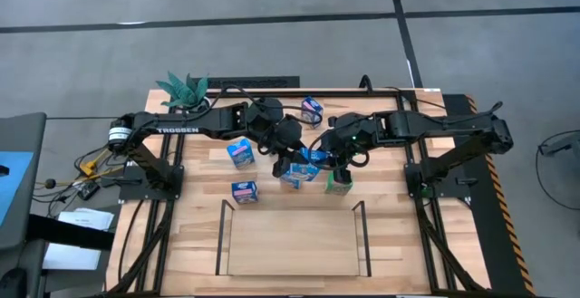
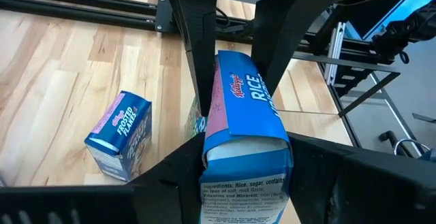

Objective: Stack cereal on shelf
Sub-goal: Put the top light blue cereal box on the shelf

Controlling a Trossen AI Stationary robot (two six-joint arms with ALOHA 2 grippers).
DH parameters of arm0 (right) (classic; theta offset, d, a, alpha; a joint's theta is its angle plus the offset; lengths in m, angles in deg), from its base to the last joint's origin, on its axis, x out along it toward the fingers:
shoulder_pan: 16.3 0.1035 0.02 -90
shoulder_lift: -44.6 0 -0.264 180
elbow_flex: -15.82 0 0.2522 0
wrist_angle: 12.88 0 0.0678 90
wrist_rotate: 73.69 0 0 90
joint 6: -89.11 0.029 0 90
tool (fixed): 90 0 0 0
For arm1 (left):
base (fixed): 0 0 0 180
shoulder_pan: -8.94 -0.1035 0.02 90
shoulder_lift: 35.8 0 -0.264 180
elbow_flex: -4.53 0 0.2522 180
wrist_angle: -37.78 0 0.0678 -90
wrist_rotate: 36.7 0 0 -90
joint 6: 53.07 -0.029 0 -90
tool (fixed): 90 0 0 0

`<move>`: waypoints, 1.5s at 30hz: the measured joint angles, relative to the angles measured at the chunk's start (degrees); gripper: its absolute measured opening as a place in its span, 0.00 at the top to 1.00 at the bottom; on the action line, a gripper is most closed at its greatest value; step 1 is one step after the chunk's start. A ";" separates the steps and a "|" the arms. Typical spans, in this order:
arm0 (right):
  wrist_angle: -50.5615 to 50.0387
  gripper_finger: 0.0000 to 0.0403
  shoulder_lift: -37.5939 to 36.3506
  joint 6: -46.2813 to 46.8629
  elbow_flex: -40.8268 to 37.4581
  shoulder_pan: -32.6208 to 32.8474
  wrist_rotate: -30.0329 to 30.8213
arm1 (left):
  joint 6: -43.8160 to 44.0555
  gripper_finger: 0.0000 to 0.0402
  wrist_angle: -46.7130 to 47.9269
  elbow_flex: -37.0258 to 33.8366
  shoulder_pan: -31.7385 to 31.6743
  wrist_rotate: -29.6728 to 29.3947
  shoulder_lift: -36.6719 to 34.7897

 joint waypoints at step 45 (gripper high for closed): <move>-10.32 0.33 -29.20 6.67 11.23 0.09 0.33 | 1.22 0.63 -40.22 -18.82 21.21 -35.58 0.19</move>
